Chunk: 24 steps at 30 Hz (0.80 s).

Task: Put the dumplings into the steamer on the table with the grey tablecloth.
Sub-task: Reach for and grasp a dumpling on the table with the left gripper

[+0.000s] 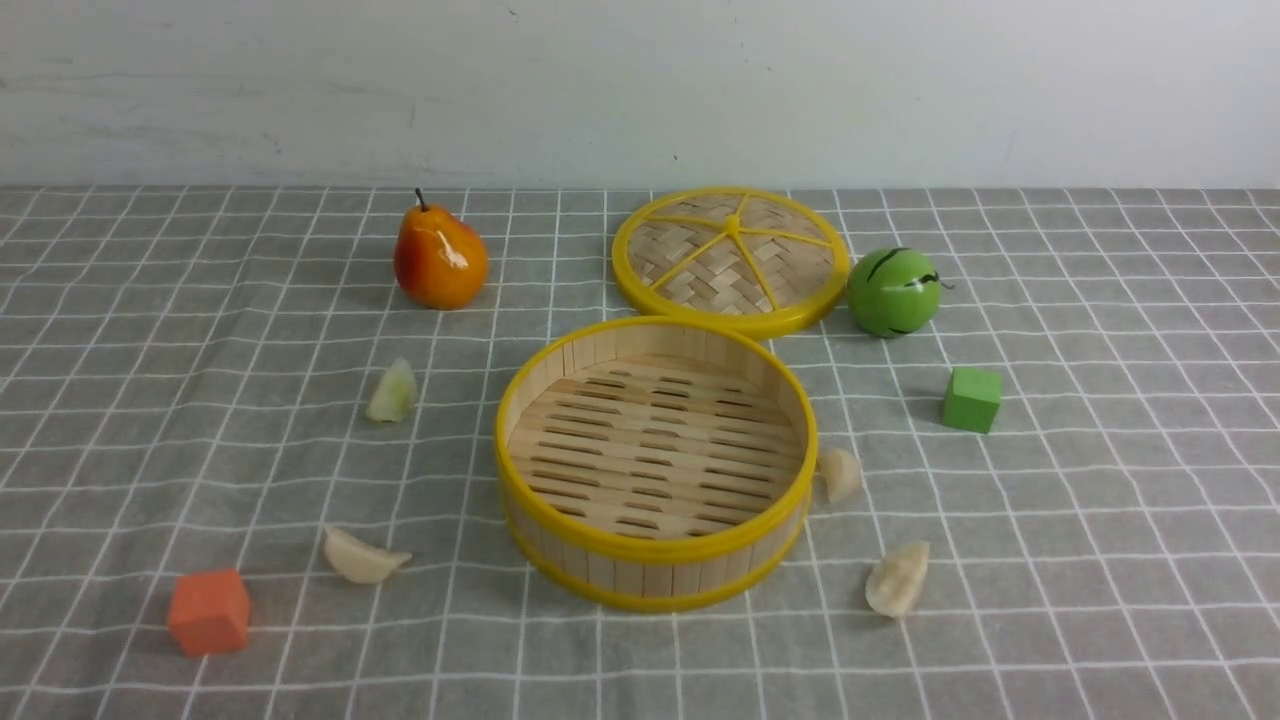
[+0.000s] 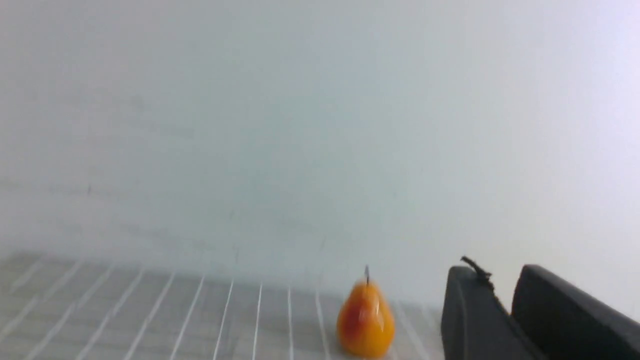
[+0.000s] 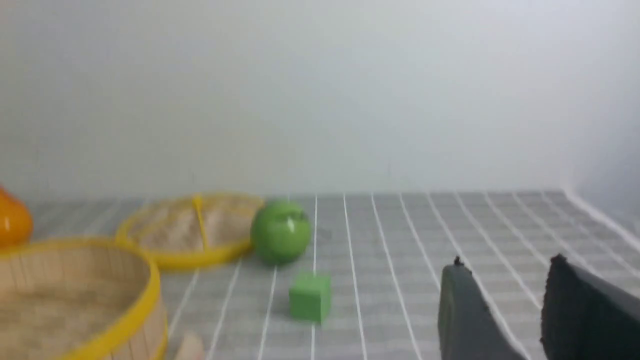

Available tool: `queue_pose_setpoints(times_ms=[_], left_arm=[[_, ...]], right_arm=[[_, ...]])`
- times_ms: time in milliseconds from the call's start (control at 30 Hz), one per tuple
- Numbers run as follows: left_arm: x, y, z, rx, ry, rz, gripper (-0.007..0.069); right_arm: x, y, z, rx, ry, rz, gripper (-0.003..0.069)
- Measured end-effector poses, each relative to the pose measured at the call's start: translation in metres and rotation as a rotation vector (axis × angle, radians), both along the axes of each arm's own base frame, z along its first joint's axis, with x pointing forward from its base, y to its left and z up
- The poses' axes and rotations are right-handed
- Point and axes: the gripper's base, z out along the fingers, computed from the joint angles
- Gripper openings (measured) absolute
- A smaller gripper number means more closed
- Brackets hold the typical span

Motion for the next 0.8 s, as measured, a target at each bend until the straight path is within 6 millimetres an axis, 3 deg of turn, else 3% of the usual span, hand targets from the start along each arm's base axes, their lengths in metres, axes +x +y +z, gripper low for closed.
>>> queue_pose_setpoints(times_ms=[133,267,333,467,533,600,633,700,800], left_arm=[[-0.011,0.001,0.019,-0.136,-0.236,-0.071,0.013],[-0.014,0.001,0.025,-0.285,-0.275,-0.161,0.013],[-0.015,0.001,0.042,-0.345,-0.229,-0.19,0.0114],[-0.003,0.0,0.099,-0.322,-0.048,-0.145,0.0013],[0.012,0.0,0.125,-0.283,0.037,-0.115,-0.0014],[0.034,-0.001,0.134,-0.26,0.119,-0.094,-0.0014],[0.057,-0.002,0.139,-0.257,0.192,-0.083,-0.0014],[0.079,-0.003,0.137,-0.257,0.283,-0.071,-0.0014],[0.14,-0.006,0.117,-0.259,0.611,-0.03,-0.0014]], right_arm=[[-0.004,-0.003,0.016,0.163,-0.185,0.011,0.024],[-0.007,-0.004,0.022,0.25,-0.269,0.03,0.0239],[-0.008,-0.004,0.029,0.295,-0.282,0.045,0.0207],[-0.008,-0.002,0.068,0.284,-0.272,0.06,0.0023],[-0.003,-0.001,0.09,0.241,-0.227,0.054,-0.0012],[0.006,-0.001,0.103,0.199,-0.165,0.045,-0.0014],[0.015,0.0,0.107,0.166,-0.082,0.039,-0.0011],[0.027,0.001,0.107,0.131,0.013,0.033,-0.0008],[0.062,0.004,0.089,0.099,0.4,0.044,-0.0005]])
